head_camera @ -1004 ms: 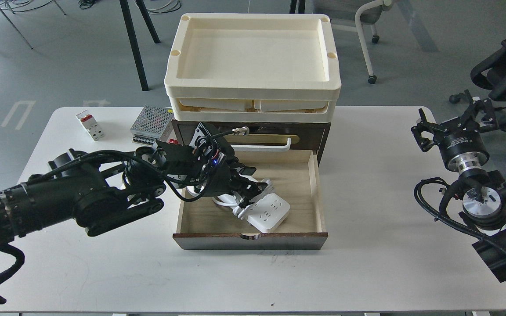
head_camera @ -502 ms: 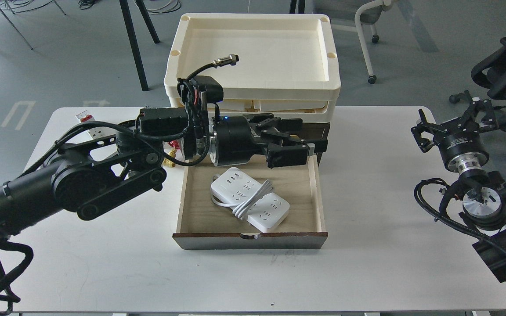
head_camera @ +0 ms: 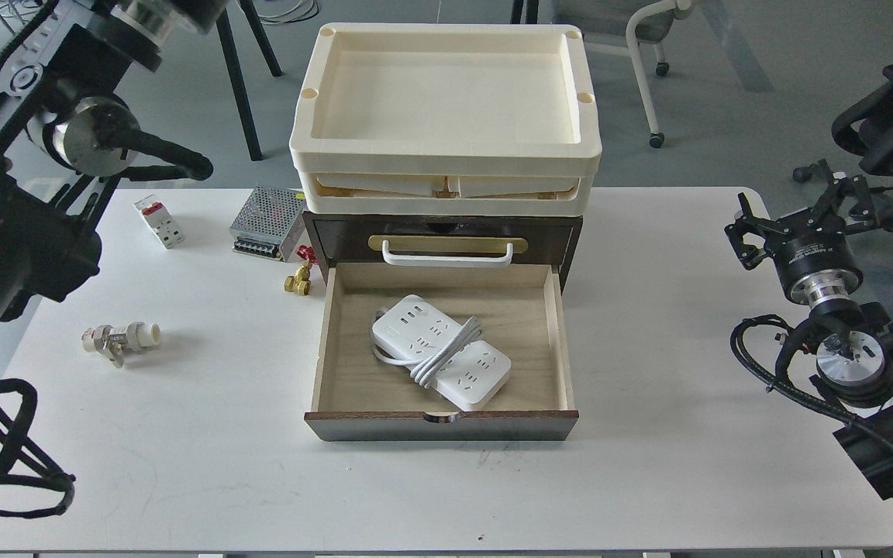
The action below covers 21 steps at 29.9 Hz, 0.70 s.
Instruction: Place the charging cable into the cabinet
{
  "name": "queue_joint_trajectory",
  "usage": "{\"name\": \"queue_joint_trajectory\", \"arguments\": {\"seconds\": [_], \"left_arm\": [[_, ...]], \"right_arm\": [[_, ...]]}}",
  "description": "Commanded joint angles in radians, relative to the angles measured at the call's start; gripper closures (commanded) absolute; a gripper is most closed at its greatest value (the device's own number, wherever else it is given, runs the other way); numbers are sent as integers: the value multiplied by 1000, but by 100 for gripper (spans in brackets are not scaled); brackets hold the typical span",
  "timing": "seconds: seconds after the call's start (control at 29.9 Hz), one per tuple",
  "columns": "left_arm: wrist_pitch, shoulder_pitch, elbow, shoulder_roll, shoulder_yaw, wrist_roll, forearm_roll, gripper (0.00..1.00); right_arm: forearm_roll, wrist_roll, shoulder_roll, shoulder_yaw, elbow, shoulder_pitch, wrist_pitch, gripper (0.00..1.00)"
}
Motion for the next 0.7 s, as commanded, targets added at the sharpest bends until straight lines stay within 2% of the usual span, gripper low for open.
{"name": "queue_joint_trajectory", "arguments": {"seconds": [0.0,0.13,0.37,0.5,0.67], "left_arm": [[-35,10,237,31,3,0,-196,1],[-120,29,415,12,0,-1,-244,1],[-217,160,552,15,-13,0,-524,1],[-217,214,659,-3,-16,-1,-585,1],[-217,215,805,-38,-16,-1,-609,1]], "right_arm": [[-1,0,0,2,0,2,-2,0],[-1,0,0,2,0,4,-2,0],[1,-3,0,12,-2,6,-3,0],[4,-5,0,17,-5,7,-5,0],[10,-8,0,17,-6,7,-6,0]]}}
